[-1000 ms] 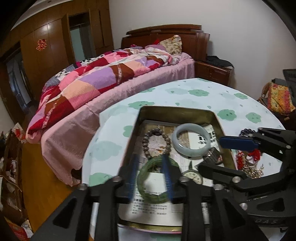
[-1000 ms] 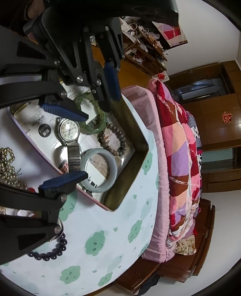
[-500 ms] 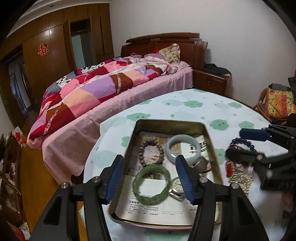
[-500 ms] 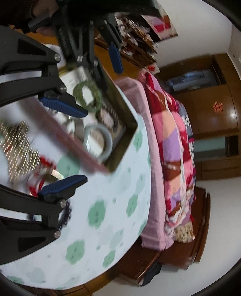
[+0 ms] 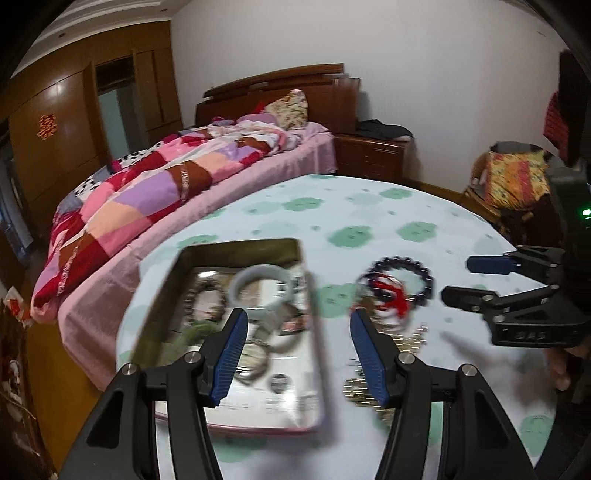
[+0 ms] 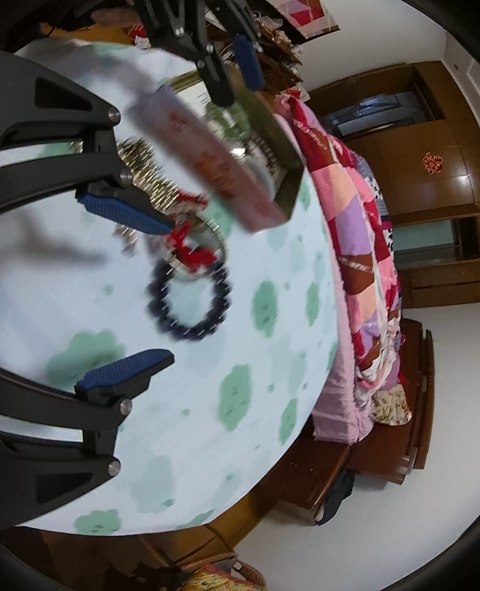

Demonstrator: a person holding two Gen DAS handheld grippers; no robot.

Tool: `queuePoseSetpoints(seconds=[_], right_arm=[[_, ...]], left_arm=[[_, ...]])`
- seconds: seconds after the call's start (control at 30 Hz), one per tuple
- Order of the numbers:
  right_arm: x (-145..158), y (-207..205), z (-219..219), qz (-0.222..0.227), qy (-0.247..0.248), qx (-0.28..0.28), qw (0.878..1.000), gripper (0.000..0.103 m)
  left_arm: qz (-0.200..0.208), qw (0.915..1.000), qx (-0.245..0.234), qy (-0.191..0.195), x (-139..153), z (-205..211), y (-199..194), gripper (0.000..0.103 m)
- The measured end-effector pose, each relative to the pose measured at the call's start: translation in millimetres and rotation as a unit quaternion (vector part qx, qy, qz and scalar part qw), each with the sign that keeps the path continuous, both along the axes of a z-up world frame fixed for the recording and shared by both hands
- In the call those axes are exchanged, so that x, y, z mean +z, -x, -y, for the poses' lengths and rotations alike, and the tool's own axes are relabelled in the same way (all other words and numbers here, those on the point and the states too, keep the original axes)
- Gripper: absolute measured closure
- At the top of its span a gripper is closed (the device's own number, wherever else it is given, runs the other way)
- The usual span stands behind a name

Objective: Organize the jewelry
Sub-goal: 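Move both tools back to the jewelry pile, right tool toward the black bead bracelet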

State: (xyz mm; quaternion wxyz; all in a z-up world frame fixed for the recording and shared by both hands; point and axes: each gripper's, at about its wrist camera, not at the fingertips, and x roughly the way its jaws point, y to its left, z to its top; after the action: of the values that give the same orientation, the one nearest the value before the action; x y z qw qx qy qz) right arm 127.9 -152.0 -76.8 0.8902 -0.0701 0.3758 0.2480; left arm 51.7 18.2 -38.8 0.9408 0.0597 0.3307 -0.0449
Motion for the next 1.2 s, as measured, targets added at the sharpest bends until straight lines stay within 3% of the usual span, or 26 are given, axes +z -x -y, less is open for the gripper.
queuePoseSetpoints(seconds=[0.13, 0.23, 0.47, 0.73, 0.93, 1.2], right_arm=[[-7, -2, 13, -0.004, 0.003, -0.012, 1.0, 0.041], [-11, -4, 21, -0.009, -0.003, -0.016, 1.0, 0.045], [-15, -26, 15, -0.017, 0.016, -0.02, 1.0, 0.054], [-10, -49, 2, -0.021, 0.023, -0.018, 0.999, 0.057], [-1, -32, -9, -0.02, -0.014, 0.016, 1.0, 0.057], [-14, -21, -48, -0.02, 0.028, 0.063, 0.997, 0.056]], left_arm=[[-0.01, 0.9997, -0.005, 0.021, -7, 17, 8, 0.055], [-0.034, 0.9988, -0.008, 0.034, -19, 25, 7, 0.056], [-0.028, 0.9996, 0.006, 0.006, -12, 32, -21, 0.056], [-0.044, 0.999, 0.008, 0.008, -21, 30, -42, 0.066], [-0.04, 0.9988, 0.024, 0.016, -22, 23, -35, 0.066], [-0.042, 0.9975, 0.046, 0.034, -24, 10, -27, 0.066]])
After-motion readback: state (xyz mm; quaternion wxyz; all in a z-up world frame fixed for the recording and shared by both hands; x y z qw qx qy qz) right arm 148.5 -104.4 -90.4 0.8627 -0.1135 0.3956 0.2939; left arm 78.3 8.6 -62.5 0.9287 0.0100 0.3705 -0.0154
